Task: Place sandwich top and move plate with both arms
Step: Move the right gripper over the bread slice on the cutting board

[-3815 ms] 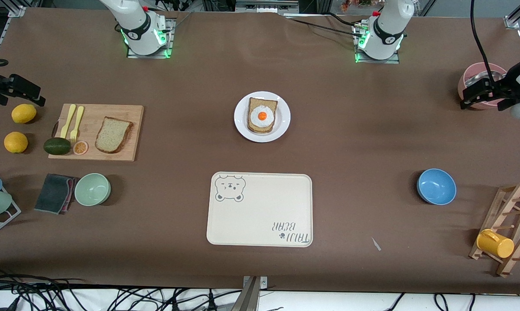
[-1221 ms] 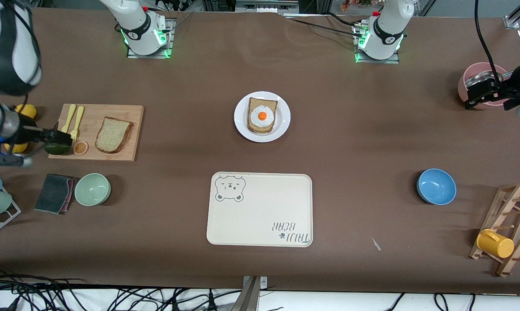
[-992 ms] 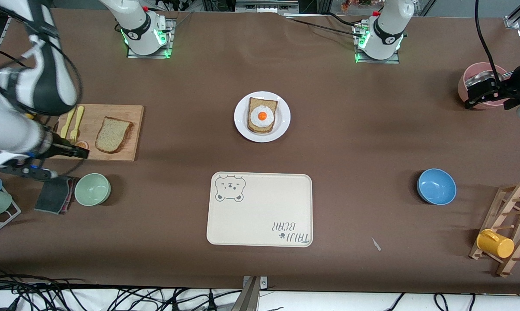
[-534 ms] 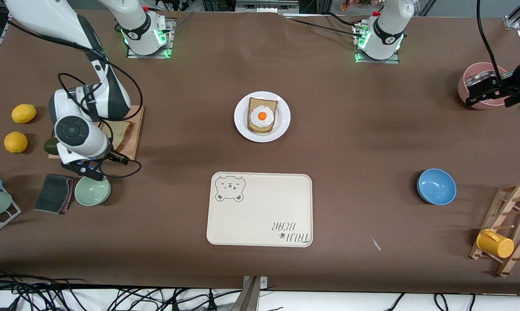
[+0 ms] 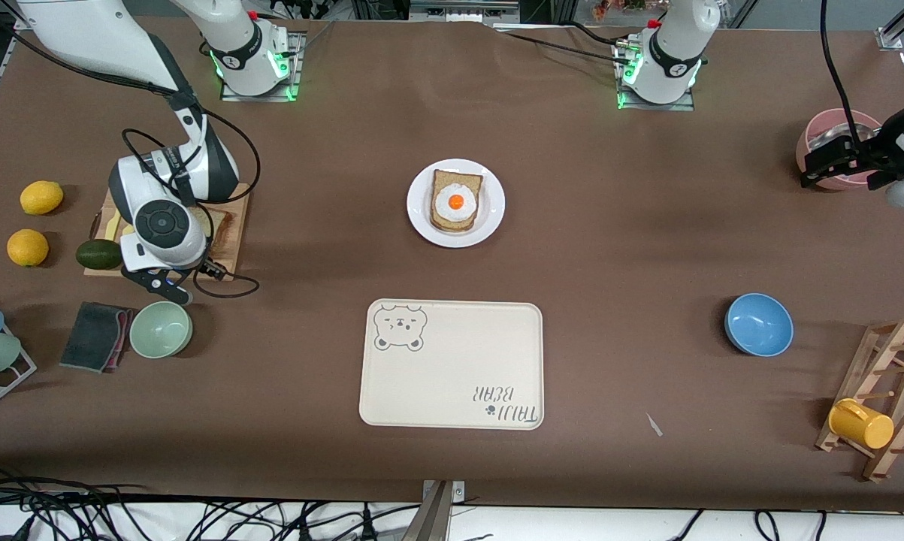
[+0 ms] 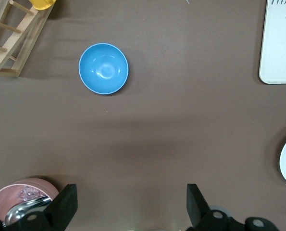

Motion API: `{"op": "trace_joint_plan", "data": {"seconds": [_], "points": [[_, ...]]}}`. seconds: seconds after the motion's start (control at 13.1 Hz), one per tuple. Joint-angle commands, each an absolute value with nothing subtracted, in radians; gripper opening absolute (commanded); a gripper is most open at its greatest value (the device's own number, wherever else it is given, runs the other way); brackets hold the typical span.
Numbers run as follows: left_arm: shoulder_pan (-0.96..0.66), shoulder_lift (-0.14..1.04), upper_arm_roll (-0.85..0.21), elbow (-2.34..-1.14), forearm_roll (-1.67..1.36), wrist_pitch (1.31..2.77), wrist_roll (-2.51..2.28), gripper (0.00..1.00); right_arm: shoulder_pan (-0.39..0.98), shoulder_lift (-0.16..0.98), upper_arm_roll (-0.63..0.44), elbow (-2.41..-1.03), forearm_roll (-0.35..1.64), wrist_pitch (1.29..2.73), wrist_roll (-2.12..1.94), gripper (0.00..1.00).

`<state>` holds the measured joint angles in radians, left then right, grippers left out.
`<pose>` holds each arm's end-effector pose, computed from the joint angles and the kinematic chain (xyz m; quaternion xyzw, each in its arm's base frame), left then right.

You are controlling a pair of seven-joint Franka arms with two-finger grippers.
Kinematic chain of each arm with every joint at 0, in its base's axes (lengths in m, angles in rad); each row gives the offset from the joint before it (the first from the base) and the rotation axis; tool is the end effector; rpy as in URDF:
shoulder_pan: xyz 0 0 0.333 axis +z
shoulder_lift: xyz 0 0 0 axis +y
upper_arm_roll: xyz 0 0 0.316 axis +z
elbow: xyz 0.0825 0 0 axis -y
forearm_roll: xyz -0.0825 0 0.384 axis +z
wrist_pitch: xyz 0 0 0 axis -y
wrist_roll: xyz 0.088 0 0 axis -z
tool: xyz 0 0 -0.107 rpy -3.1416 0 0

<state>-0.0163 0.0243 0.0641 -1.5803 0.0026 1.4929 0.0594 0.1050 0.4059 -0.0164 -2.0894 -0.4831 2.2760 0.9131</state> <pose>0.5516 0.0263 0.6003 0.9984 -0.0057 -0.0558 0.0009 0.5614 0.0384 0.2121 0.9535 -0.2267 -0.0133 0.1980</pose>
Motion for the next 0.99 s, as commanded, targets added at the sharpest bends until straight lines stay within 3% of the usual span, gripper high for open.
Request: {"op": "trace_joint_plan", "data": {"seconds": [0.0,0.61,0.84,0.92], "points": [[0.0,0.025,0.063,-1.604,-0.021,1.506,0.075,1.0,0.106,0.396,-0.021,-2.146,-0.514,2.339,0.969,0.76],[0.041,0.041,0.064,-1.64,-0.091,1.532,0.081,1.0,0.1,0.433,-0.029,-2.149,-0.546,2.347,0.971,0.5],[0.04,0.038,0.061,-1.646,-0.087,1.529,0.081,1.0,0.104,0.434,-0.029,-2.141,-0.546,2.341,0.976,0.02],[0.04,0.037,0.06,-1.646,-0.08,1.528,0.081,1.0,0.106,0.434,-0.029,-2.14,-0.546,2.339,0.976,0.0]]}}
